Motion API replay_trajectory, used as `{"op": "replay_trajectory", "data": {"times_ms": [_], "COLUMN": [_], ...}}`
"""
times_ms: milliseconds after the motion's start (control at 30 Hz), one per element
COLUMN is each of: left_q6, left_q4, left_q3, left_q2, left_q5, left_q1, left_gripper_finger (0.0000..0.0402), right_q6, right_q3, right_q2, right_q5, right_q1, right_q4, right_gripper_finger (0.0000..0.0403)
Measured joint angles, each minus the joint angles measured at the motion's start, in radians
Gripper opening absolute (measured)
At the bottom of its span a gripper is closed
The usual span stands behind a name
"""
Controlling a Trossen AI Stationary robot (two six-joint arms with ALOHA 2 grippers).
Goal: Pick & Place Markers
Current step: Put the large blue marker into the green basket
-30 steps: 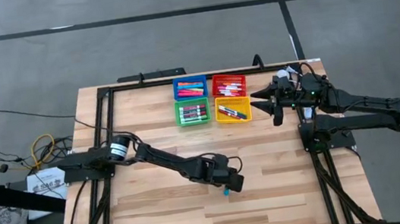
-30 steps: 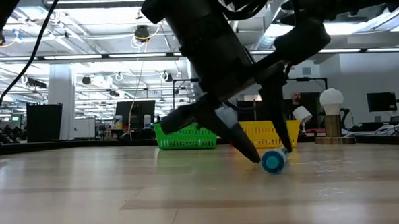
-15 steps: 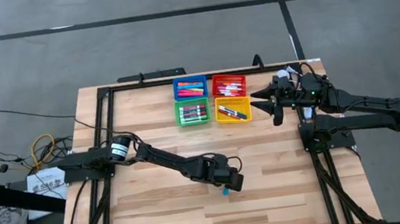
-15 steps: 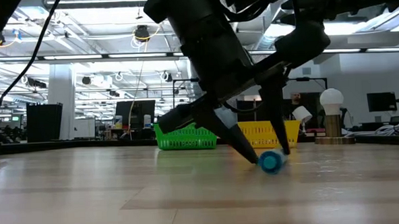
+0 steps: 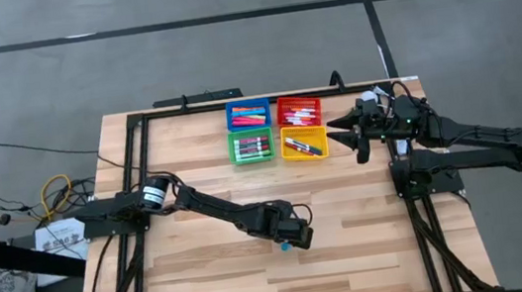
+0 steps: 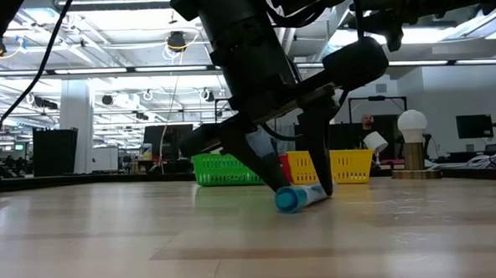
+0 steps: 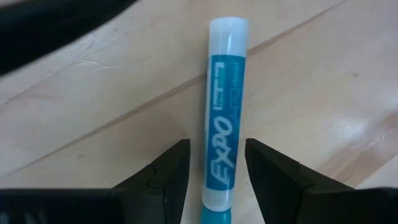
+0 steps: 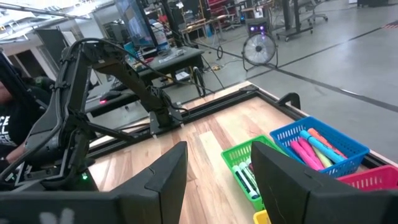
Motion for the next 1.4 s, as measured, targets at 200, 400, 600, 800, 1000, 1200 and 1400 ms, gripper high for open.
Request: {"op": "replay_trajectory", "data": {"times_ms": [200,400,600,800,1000,1200,1400], "left_q6": [-0.001,0.024,0.032,0.047,0.050,0.050,0.050], "left_q4": [-0.070,-0.173,-0.182,-0.180,-0.178,-0.172,-0.165], "left_q3": [0.000,-0.006,-0.007,-0.007,-0.007,-0.008,-0.009], "left_q2": [-0.007,-0.030,-0.031,-0.031,-0.031,-0.034,-0.040], "left_q5": [-0.014,-0.045,-0.052,-0.031,-0.029,-0.037,-0.077], "left_q1": [0.010,0.027,0.034,0.044,0.045,0.045,0.045], "left_gripper_finger": [0.0159,0.0159,0.0159,0.0159,0.0159,0.0159,0.0159], "right_q6": [0.002,0.002,0.001,-0.001,-0.001,-0.002,-0.033], "right_q3": [0.000,0.000,0.000,0.000,0.000,0.000,0.000], "right_q2": [0.000,0.000,0.000,0.000,0.000,0.000,0.000], "right_q5": [0.000,-0.001,-0.002,-0.002,-0.002,-0.002,-0.023], "right_q1": [0.000,0.000,0.000,0.000,0.000,0.000,0.000], "right_q4": [-0.001,0.001,0.006,0.006,0.006,0.006,0.005], "right_gripper_finger": [0.0166,0.0169,0.0166,0.0169,0.0167,0.0168,0.0167]}}
